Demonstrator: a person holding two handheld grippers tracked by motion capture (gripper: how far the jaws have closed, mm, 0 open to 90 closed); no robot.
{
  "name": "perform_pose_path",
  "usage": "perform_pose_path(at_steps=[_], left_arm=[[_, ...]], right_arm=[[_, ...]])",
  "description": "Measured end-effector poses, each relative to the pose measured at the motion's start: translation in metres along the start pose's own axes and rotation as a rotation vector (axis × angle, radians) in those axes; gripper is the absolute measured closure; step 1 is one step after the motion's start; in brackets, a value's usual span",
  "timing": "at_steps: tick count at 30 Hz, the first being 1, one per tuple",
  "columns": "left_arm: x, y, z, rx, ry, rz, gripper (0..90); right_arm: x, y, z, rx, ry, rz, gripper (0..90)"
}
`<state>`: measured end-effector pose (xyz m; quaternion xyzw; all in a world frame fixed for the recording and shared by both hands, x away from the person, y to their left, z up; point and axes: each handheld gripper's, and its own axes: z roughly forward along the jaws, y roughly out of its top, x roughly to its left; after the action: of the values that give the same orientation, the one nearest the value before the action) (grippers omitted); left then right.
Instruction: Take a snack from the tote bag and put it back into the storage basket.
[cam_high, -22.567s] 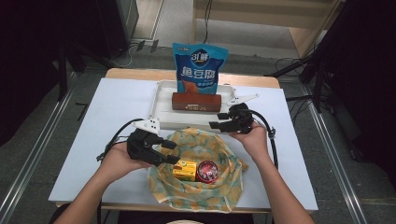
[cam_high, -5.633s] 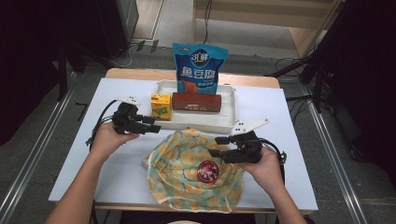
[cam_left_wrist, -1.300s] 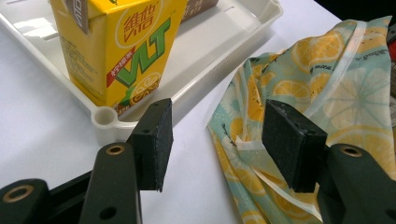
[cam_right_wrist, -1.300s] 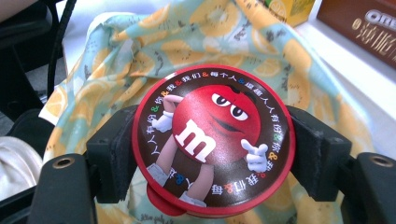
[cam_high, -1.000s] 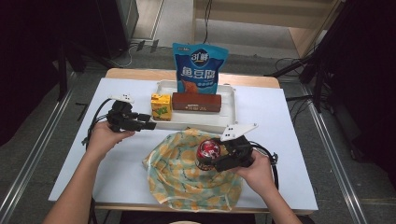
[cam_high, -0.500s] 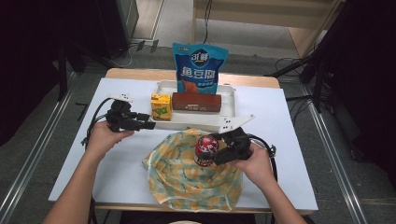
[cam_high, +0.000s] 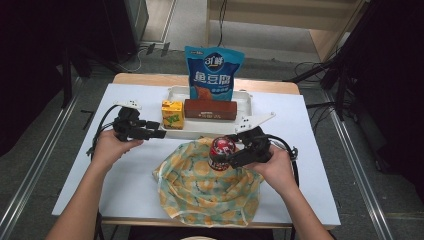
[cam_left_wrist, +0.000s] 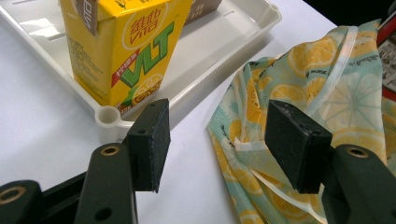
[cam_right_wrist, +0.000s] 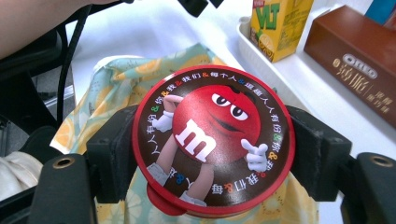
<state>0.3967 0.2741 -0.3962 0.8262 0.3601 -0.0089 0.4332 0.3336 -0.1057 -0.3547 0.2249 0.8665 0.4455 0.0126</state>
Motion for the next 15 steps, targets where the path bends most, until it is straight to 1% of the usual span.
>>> perform_pose_path(at_steps=[4, 7, 12, 15], left_arm=[[0.000, 0.000, 0.000, -0.004, -0.013, 0.002, 40.6], [-0.001, 0.000, 0.000, -0.006, -0.012, 0.005, 40.6], [-0.001, 0.000, -0.002, -0.009, -0.008, 0.007, 40.6], [0.000, 0.000, -0.002, -0.011, -0.011, 0.005, 40.5]], right_arm=[[-0.001, 0.007, -0.006, -0.009, -0.003, -0.005, 26.7], [-0.001, 0.012, -0.010, -0.012, -0.003, -0.004, 26.7], [-0.003, 0.019, -0.015, -0.019, -0.010, -0.017, 26.7], [-0.005, 0.023, -0.018, -0.026, -0.014, -0.014, 26.7]])
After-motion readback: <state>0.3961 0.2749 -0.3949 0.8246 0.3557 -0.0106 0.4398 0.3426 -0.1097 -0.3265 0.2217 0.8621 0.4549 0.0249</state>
